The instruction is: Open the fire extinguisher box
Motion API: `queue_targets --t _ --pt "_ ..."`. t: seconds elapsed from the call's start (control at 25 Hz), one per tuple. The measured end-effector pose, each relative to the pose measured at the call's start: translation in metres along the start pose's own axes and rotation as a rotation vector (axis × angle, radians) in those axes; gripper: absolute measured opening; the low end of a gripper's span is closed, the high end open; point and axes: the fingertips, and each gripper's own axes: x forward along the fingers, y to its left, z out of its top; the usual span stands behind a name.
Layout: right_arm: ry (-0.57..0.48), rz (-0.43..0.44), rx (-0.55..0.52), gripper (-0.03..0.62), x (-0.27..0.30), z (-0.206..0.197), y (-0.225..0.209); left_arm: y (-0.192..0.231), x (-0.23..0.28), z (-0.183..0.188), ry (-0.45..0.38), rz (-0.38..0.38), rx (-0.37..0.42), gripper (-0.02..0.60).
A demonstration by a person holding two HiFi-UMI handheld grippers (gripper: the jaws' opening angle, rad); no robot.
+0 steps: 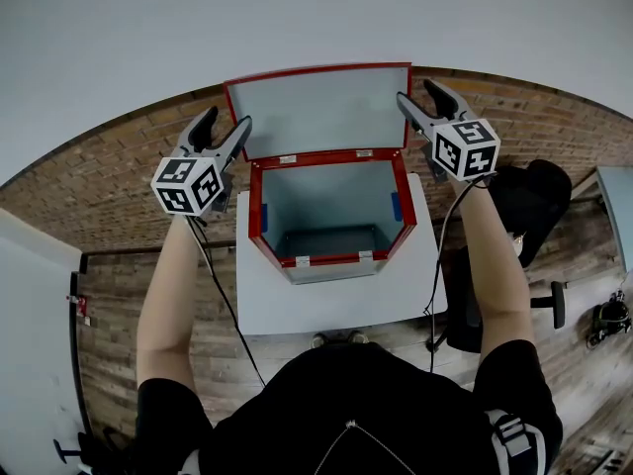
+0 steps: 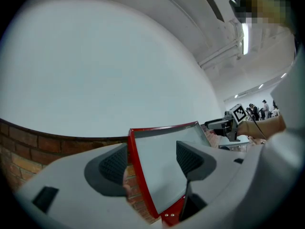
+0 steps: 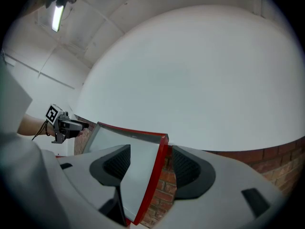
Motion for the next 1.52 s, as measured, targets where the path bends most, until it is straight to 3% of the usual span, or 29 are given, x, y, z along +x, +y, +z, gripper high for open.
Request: queue_targets --t 0.2,0.36,0.48,0.64,0.92,1.2,1.52 --pt "-0.069 0.025 -0.037 0.276 -0.033 0.034 0.03 -0.031 -0.033 0.03 -0.098 0.019 0.036 0.362" --pt "-0.137 0.07 -0.042 0.266 -0.063 0.064 0.066 -0.076 -0.059 0.062 -0.183 -0.029 0.071 0.285" --pt "-0.18 0.084 -0.019 0.146 -0.086 0.077 0.088 -0.107 -0.076 0.074 -0.224 -0.095 0.071 0.21" --pt "-0.212 0.102 0.021 0.057 -0.108 0.08 0.114 -0.131 -0.091 0.071 -0.241 -0.134 0.041 0.112" --pt "-0.193 0.132 0.069 0.025 -0.131 0.058 0.14 -0.166 -0.114 0.05 -0.228 -0.159 0.04 0.049" --pt "-0.148 0.145 0.097 0.019 -0.152 0.024 0.155 -0.188 -0.131 0.019 -0.189 -0.178 0.021 0.049" --pt "-0.073 0.198 0.155 0.018 -0.174 -0.03 0.177 -0.199 -0.145 -0.024 -0.129 -0.185 -0.069 0.048"
